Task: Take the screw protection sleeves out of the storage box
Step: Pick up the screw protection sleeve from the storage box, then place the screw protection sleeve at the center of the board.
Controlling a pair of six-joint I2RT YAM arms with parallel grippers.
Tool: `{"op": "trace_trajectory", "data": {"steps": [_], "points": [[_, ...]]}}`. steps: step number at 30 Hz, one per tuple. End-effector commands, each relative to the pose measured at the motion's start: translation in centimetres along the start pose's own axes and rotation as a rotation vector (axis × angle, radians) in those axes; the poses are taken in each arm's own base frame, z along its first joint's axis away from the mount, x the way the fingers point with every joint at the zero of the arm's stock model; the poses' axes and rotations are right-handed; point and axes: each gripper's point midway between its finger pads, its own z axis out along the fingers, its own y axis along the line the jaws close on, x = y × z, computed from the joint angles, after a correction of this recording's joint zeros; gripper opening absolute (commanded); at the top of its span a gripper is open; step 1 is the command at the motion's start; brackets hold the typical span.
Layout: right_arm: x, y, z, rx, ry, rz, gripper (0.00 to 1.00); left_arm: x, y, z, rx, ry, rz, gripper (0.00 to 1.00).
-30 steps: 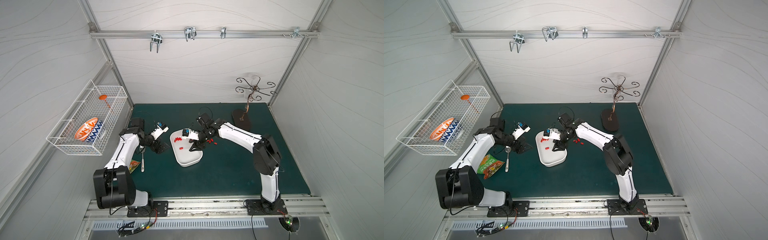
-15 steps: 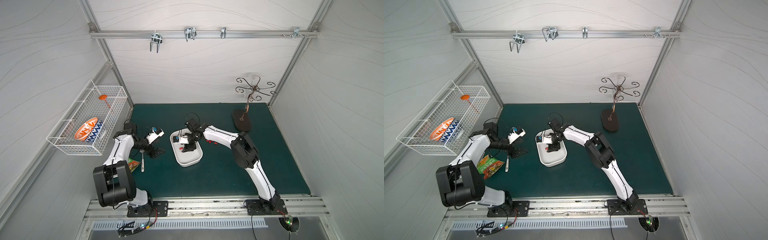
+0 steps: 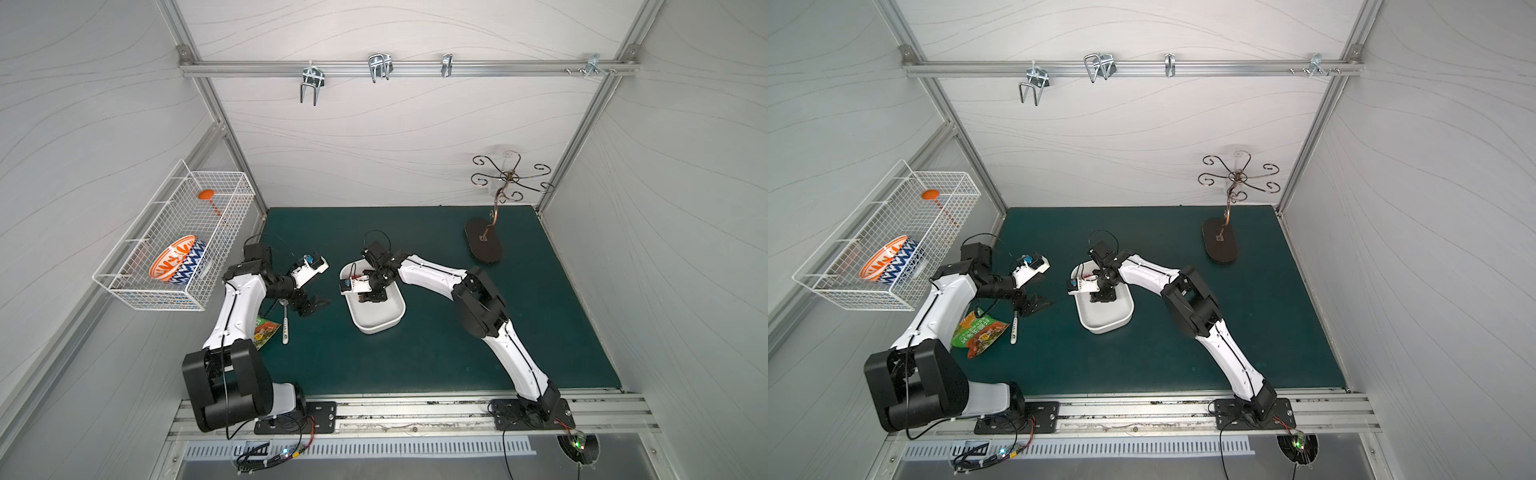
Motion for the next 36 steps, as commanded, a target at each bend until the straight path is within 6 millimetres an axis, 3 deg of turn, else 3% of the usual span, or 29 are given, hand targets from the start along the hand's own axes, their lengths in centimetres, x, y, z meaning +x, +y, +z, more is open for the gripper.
{"op": "trace_trajectory", "data": {"steps": [1, 7, 12, 15, 18, 22, 27, 32, 36], "points": [[1.0, 1.3, 0.7, -0.036, 0.052, 0.033, 0.17, 0.2, -1.0, -0.3, 0.021, 0.005, 0.009, 0.98], [-2.3, 0.1, -3.8, -0.003, -0.026, 0.097, 0.1, -0.2, -1.0, -0.4, 0.022, -0.012, -0.041, 0.97], [-4.8, -0.3, -9.6, -0.045, -0.147, 0.25, 0.09, -1.2, -1.0, -0.3, 0.029, -0.075, -0.115, 0.96], [-5.4, -0.1, -13.5, -0.084, -0.224, 0.341, 0.09, -2.0, -1.3, -0.2, 0.045, -0.138, -0.141, 0.96], [-4.8, -0.2, -17.1, -0.094, -0.283, 0.427, 0.09, -2.8, -1.7, 0.2, 0.057, -0.182, -0.144, 0.95], [-1.4, -0.3, -20.1, -0.044, -0.271, 0.518, 0.09, -3.6, -2.4, 1.7, 0.061, -0.181, -0.122, 0.96], [5.6, -0.4, -22.1, 0.075, -0.192, 0.658, 0.09, -4.6, -4.8, 4.1, 0.086, -0.128, 0.021, 0.97], [12.9, -1.7, -22.0, 0.197, -0.053, 0.788, 0.09, -5.0, -6.6, 5.1, 0.119, -0.091, 0.112, 0.97], [16.9, -2.9, -20.3, 0.256, 0.063, 0.846, 0.1, -5.2, -7.4, 5.3, 0.126, -0.083, 0.161, 0.96]]}}
